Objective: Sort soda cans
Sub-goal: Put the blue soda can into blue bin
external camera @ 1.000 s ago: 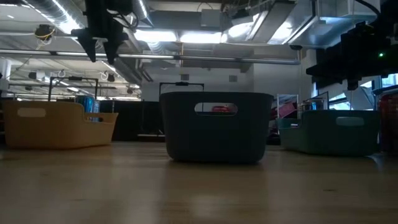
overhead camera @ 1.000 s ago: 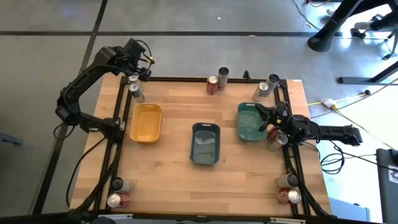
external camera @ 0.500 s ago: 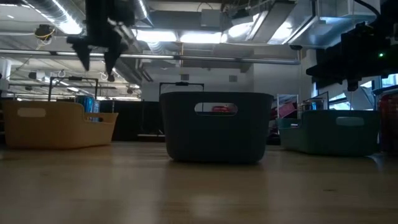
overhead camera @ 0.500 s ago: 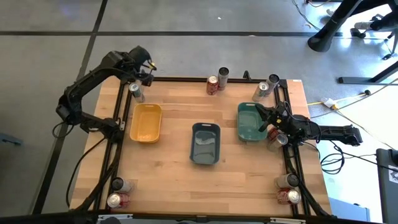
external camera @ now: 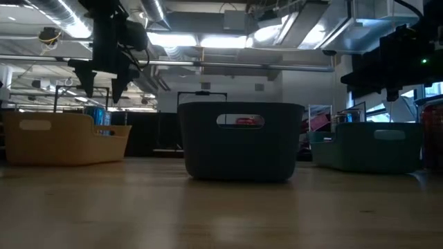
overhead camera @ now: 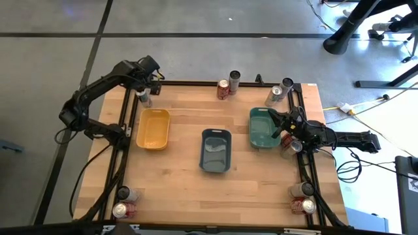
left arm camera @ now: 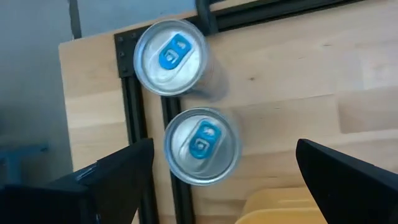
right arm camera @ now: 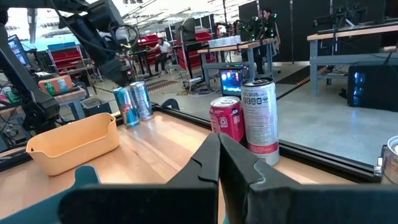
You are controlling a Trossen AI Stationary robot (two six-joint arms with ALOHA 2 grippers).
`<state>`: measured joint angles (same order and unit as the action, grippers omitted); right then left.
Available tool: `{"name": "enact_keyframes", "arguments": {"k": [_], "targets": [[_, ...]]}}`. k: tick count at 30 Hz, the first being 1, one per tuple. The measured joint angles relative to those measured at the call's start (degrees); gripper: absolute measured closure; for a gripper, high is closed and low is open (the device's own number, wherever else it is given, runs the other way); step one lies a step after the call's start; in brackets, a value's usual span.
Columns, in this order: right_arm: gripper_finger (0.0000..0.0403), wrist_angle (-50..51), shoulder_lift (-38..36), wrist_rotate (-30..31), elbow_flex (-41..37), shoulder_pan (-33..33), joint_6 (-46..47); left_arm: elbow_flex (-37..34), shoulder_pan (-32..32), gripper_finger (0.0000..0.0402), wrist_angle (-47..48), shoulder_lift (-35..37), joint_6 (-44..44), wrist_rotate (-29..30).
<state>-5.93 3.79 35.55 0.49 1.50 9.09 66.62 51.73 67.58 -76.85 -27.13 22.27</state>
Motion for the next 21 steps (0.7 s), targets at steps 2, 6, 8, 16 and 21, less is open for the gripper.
{"name": "enact_keyframes", "arguments": {"k": [2,6,8,16,21], "targets": [[0.0397,0.0,0.0,0.0,0.0,0.0,0.0,-0.5,0.0,0.0020,-0.9,-0.1,-0.7,0.8],[0.0397,0.0,0.0,0.0,0.0,0.0,0.1,-2.1,-1.0,0.0020,-2.3,-0.3,-1.3,4.3],[0.0397,0.0,0.0,0.0,0.0,0.0,0.1,-2.8,-1.5,0.0022,-2.7,-0.7,-1.6,5.8],[0.0397,0.0,0.0,0.0,0.0,0.0,1.2,-4.8,-1.9,0.0026,-3.5,-2.7,-2.4,7.9],[0.0397,0.0,0.0,0.0,0.0,0.0,1.3,-7.2,-1.9,0.0027,-6.1,-2.9,-2.2,8.0]]}}
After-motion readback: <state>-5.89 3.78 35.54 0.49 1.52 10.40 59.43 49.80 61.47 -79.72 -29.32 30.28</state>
